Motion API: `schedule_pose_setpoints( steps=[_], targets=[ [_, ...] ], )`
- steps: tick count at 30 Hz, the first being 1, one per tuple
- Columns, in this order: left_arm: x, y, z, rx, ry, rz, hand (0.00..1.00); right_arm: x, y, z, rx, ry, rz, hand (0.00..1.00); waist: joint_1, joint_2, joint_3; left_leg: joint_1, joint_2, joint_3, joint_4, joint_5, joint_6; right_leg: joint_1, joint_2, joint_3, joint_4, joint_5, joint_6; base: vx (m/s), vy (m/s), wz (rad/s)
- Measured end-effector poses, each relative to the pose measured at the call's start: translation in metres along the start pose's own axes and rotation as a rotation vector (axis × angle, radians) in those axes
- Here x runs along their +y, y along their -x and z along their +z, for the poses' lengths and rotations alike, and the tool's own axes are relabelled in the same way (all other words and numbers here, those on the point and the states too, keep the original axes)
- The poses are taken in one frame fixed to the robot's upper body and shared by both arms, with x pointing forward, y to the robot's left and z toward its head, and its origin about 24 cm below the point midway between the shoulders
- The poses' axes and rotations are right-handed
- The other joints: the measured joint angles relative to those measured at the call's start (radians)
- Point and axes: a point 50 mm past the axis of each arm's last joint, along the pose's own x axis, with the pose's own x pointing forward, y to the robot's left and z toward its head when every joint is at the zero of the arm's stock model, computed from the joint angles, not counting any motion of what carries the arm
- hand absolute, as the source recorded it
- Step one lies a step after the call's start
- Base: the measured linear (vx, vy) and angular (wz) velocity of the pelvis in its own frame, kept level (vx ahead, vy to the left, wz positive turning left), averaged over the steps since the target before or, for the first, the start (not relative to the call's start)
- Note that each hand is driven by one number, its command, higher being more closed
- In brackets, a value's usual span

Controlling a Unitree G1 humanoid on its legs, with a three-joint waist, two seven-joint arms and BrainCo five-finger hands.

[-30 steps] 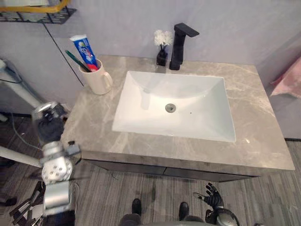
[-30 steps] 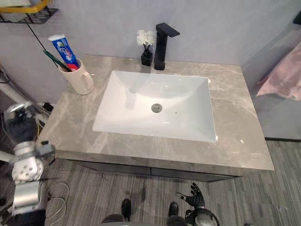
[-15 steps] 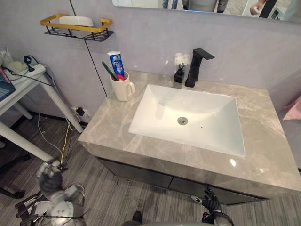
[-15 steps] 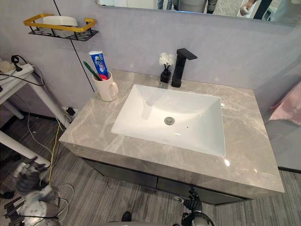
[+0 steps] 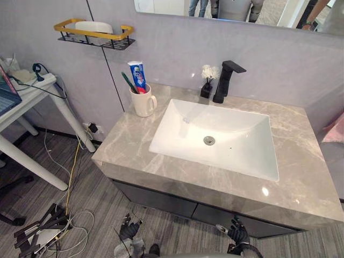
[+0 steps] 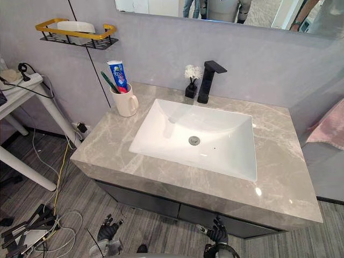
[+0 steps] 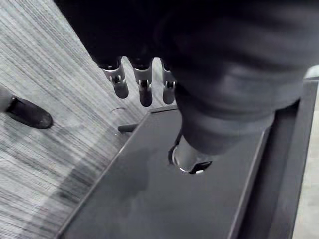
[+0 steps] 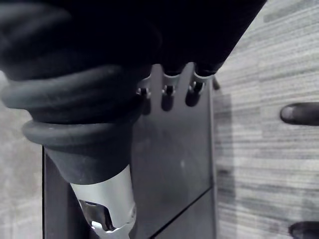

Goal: Organize washtable

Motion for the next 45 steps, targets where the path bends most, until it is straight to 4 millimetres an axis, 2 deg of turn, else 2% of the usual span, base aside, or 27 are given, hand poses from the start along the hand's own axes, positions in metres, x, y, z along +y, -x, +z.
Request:
schedule_pose_setpoints(
  steps=[9, 14, 16, 17, 19, 20, 21, 22, 23, 24, 25, 26, 27, 28, 29, 30, 31, 32, 33, 34, 35, 37, 40, 42, 44, 45],
  targets=[
    [-0.003, -0.002, -0.004, 0.025, -0.073, -0.047, 0.0, 0.002, 0.002, -0.006, 0.004, 0.009, 0.02, 0.0, -0.001, -0.009, 0.007, 0.021, 0.019, 0.109, 0.001, -0.012, -0.012, -0.038, 0.015, 0.098, 0.024, 0.002, -0.003, -0.01, -0.005, -0.31],
    [-0.01, -0.006, -0.001, 0.022, -0.146, -0.078, 0.0, 0.009, 0.0, 0.004, -0.039, 0.063, 0.076, 0.0, -0.001, -0.017, 0.023, -0.018, 0.015, 0.124, 0.023, -0.014, -0.01, -0.14, 0.008, 0.141, 0.167, -0.058, -0.008, -0.06, -0.007, -0.13],
    [-0.008, -0.006, 0.001, 0.016, -0.178, -0.086, 0.0, 0.025, 0.001, 0.021, -0.113, 0.081, 0.189, 0.0, -0.001, -0.016, 0.026, -0.045, 0.008, 0.105, 0.033, -0.014, -0.007, -0.156, 0.006, 0.131, 0.17, -0.066, -0.003, -0.06, 0.0, 0.18],
    [-0.011, -0.006, 0.001, 0.009, -0.21, -0.107, 0.0, 0.035, 0.0, 0.025, -0.137, 0.191, 0.27, 0.0, -0.001, -0.014, 0.026, -0.063, 0.005, 0.075, 0.039, -0.013, -0.006, -0.15, 0.003, 0.111, 0.158, -0.064, -0.001, -0.02, -0.008, 0.73],
    [-0.018, -0.005, -0.001, 0.004, -0.266, -0.159, 0.0, 0.043, -0.003, 0.019, -0.08, 0.358, 0.483, 0.0, 0.003, 0.007, 0.037, -0.079, -0.006, -0.011, 0.044, -0.001, 0.002, -0.101, -0.002, 0.036, 0.129, -0.062, -0.001, 0.04, -0.013, 1.19],
    [-0.023, -0.006, 0.002, -0.008, -0.271, -0.175, 0.0, 0.037, -0.007, 0.011, -0.067, 0.331, 0.4, 0.0, 0.012, 0.002, 0.04, -0.081, -0.005, -0.044, 0.048, 0.011, 0.002, -0.083, -0.002, 0.004, 0.119, -0.058, -0.007, 0.04, -0.015, 1.02],
    [-0.024, -0.006, 0.003, -0.01, -0.273, -0.177, 0.0, 0.035, -0.009, 0.009, -0.061, 0.272, 0.334, 0.0, 0.017, 0.015, 0.048, -0.091, -0.014, -0.065, 0.051, 0.013, 0.001, -0.081, -0.002, -0.013, 0.119, -0.061, -0.008, 0.03, -0.019, 0.98],
    [-0.027, -0.007, 0.005, -0.019, -0.268, -0.179, 0.0, 0.029, -0.012, 0.008, -0.037, 0.158, 0.229, 0.0, 0.029, 0.017, 0.057, -0.109, -0.018, -0.095, 0.063, 0.017, -0.001, -0.069, -0.005, -0.047, 0.124, -0.067, -0.009, -0.01, -0.016, 0.66],
    [-0.03, -0.007, 0.007, -0.025, -0.264, -0.183, 0.0, 0.024, -0.013, 0.008, -0.031, 0.132, 0.189, 0.0, 0.031, 0.025, 0.073, -0.113, -0.02, -0.103, 0.065, 0.021, -0.001, -0.069, -0.008, -0.058, 0.132, -0.071, -0.009, -0.06, -0.016, 0.87],
    [-0.033, -0.007, 0.007, -0.027, -0.258, -0.188, 0.0, 0.012, -0.015, 0.009, -0.026, 0.152, 0.133, 0.0, 0.025, 0.044, 0.093, -0.146, -0.035, -0.099, 0.065, 0.047, 0.022, -0.085, -0.028, -0.099, 0.171, -0.094, -0.005, -0.09, 0.004, 0.76],
    [-0.034, -0.007, 0.007, -0.028, -0.256, -0.19, 0.0, 0.01, -0.016, 0.01, -0.021, 0.153, 0.13, 0.0, 0.017, 0.046, 0.096, -0.161, -0.044, -0.064, 0.062, 0.064, 0.044, -0.096, -0.042, -0.12, 0.194, -0.106, -0.002, -0.09, 0.038, 1.09],
    [-0.035, -0.006, 0.006, -0.024, -0.257, -0.187, 0.0, 0.004, -0.018, 0.014, -0.027, 0.149, 0.108, 0.0, 0.003, 0.047, 0.096, -0.177, -0.056, 0.013, 0.052, 0.099, 0.093, -0.119, -0.068, -0.158, 0.231, -0.122, -0.006, -0.02, 0.078, 1.05],
    [-0.035, -0.006, 0.007, -0.029, -0.27, -0.184, 0.0, 0.003, -0.021, 0.02, -0.033, 0.141, 0.092, 0.0, 0.001, 0.048, 0.099, -0.186, -0.066, 0.073, 0.027, 0.137, 0.115, -0.127, -0.088, -0.198, 0.249, -0.128, -0.01, -0.03, 0.114, 1.05],
    [-0.036, -0.007, 0.008, -0.034, -0.272, -0.181, 0.0, 0.004, -0.021, 0.021, -0.037, 0.129, 0.085, 0.0, 0.001, 0.036, 0.107, -0.188, -0.067, 0.12, 0.022, 0.132, 0.122, -0.127, -0.098, -0.228, 0.249, -0.129, -0.012, -0.05, 0.112, 0.76],
    [-0.034, -0.008, 0.011, -0.045, -0.277, -0.178, 0.0, 0.007, -0.022, 0.024, -0.046, 0.118, 0.087, 0.0, 0.0, 0.032, 0.11, -0.195, -0.065, 0.186, 0.063, 0.087, 0.13, -0.126, -0.107, -0.25, 0.254, -0.132, -0.012, -0.02, 0.124, 0.67],
    [-0.036, -0.01, 0.014, -0.044, -0.284, -0.18, 0.0, 0.011, -0.022, 0.027, -0.054, 0.073, 0.083, 0.0, -0.003, 0.017, 0.116, -0.211, -0.051, 0.336, 0.218, -0.026, 0.145, -0.111, -0.136, -0.285, 0.272, -0.134, -0.008, 0.06, 0.114, 0.68],
    [-0.037, -0.01, 0.014, -0.044, -0.296, -0.185, 0.0, 0.016, -0.022, 0.029, -0.063, 0.047, 0.088, 0.0, -0.012, 0.007, 0.122, -0.208, -0.021, 0.451, 0.34, -0.103, 0.158, -0.091, -0.161, -0.312, 0.295, -0.139, 0.0, 0.09, 0.105, 0.68],
    [-0.037, -0.009, 0.012, -0.039, -0.305, -0.188, 0.0, 0.016, -0.022, 0.03, -0.07, 0.043, 0.087, 0.0, -0.027, 0.016, 0.122, -0.209, -0.007, 0.482, 0.359, -0.12, 0.142, -0.079, -0.159, -0.322, 0.309, -0.142, 0.004, 0.02, 0.116, 0.7],
    [-0.037, -0.009, 0.008, -0.031, -0.34, -0.199, 0.0, 0.016, -0.023, 0.031, -0.069, 0.025, 0.085, 0.0, -0.047, 0.027, 0.112, -0.21, -0.026, 0.491, 0.334, -0.13, 0.147, -0.087, -0.161, -0.327, 0.322, -0.159, 0.015, -0.05, 0.142, 0.8],
    [-0.036, -0.009, 0.007, -0.024, -0.373, -0.205, 0.0, 0.019, -0.023, 0.029, -0.056, 0.0, 0.085, 0.0, -0.059, 0.02, 0.113, -0.196, -0.064, 0.457, 0.239, -0.096, 0.152, -0.093, -0.156, -0.33, 0.292, -0.159, 0.018, -0.09, 0.147, 0.82],
    [-0.035, -0.009, 0.007, -0.022, -0.392, -0.211, 0.0, 0.018, -0.024, 0.027, -0.046, -0.002, 0.081, 0.0, -0.061, 0.021, 0.113, -0.187, -0.081, 0.439, 0.192, -0.069, 0.15, -0.091, -0.148, -0.327, 0.276, -0.158, 0.016, -0.07, 0.109, 0.95],
    [-0.034, -0.009, 0.005, -0.017, -0.426, -0.22, 0.0, 0.013, -0.023, 0.018, 0.0, -0.007, 0.061, 0.0, -0.073, 0.031, 0.119, -0.151, -0.121, 0.375, 0.086, -0.009, 0.153, -0.066, -0.119, -0.295, 0.226, -0.154, 0.011, -0.07, 0.05, 0.9],
    [-0.02, -0.011, 0.004, -0.008, -0.449, -0.191, 0.0, 0.015, -0.025, 0.02, 0.001, -0.002, 0.066, 0.0, -0.073, 0.035, 0.125, -0.103, -0.14, 0.353, 0.031, 0.017, 0.152, -0.03, -0.105, -0.273, 0.211, -0.145, 0.001, -0.07, 0.018, 0.27],
    [-0.005, -0.01, -0.002, 0.021, -0.472, -0.164, 0.0, 0.019, -0.029, 0.026, -0.003, 0.005, 0.079, 0.0, -0.075, 0.04, 0.131, -0.079, -0.146, 0.351, 0.0, 0.027, 0.151, -0.026, -0.103, -0.266, 0.215, -0.139, 0.013, -0.09, -0.025, -0.08],
    [-0.001, -0.011, 0.0, 0.019, -0.475, -0.153, 0.0, 0.021, -0.03, 0.027, -0.002, 0.009, 0.089, 0.0, -0.076, 0.035, 0.138, -0.079, -0.155, 0.344, -0.005, 0.025, 0.151, -0.032, -0.122, -0.27, 0.241, -0.155, 0.033, -0.06, -0.027, 0.1],
    [-0.001, -0.012, 0.0, 0.018, -0.479, -0.153, 0.0, 0.021, -0.03, 0.027, 0.002, 0.01, 0.09, 0.0, -0.079, 0.033, 0.141, -0.079, -0.16, 0.338, -0.006, 0.023, 0.154, -0.037, -0.125, -0.264, 0.263, -0.168, 0.031, -0.03, -0.036, 0.25]
  ],
)
